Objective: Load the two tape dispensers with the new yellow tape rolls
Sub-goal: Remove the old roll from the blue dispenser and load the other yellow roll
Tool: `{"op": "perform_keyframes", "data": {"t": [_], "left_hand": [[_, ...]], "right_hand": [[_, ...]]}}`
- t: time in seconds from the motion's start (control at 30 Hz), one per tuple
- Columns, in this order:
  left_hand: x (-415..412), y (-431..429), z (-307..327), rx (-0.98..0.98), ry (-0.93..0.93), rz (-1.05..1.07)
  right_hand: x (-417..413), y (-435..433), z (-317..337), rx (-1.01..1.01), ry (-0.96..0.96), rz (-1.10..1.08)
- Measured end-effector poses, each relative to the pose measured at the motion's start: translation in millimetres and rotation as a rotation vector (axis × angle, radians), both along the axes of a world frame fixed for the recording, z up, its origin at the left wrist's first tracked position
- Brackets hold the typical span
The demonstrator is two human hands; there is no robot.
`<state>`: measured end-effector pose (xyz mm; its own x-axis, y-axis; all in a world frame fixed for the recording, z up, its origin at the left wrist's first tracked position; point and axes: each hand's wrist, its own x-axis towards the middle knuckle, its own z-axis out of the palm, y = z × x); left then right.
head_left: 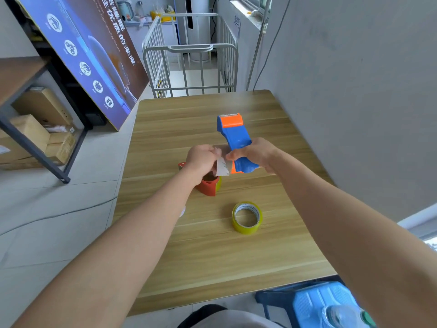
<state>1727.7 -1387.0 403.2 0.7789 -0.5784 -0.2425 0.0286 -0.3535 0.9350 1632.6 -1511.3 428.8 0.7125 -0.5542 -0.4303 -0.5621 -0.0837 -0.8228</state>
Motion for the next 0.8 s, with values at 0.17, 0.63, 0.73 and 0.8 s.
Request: {"op": "perform_keyframes", "data": {"t": [0.17,0.63,0.73,0.8], "left_hand": [[4,3,-4,-0.062,0.289,-0.001],[-18,42,-93,0.630,-0.521,-0.540],[-28,48,-112,0.786,-0.621,-0.678],[-36,51,-125,0.814,-0.623,-0.688]], "right_hand": [[-4,-4,-5,-0.001,0.021,-0.075],[-33,-14,-33,0.246,-0.113,-0.218],[-41,-13,-36,0.307,-0.111,-0.182],[-47,-13,-39,0.350,-0.121,-0.168]]}}
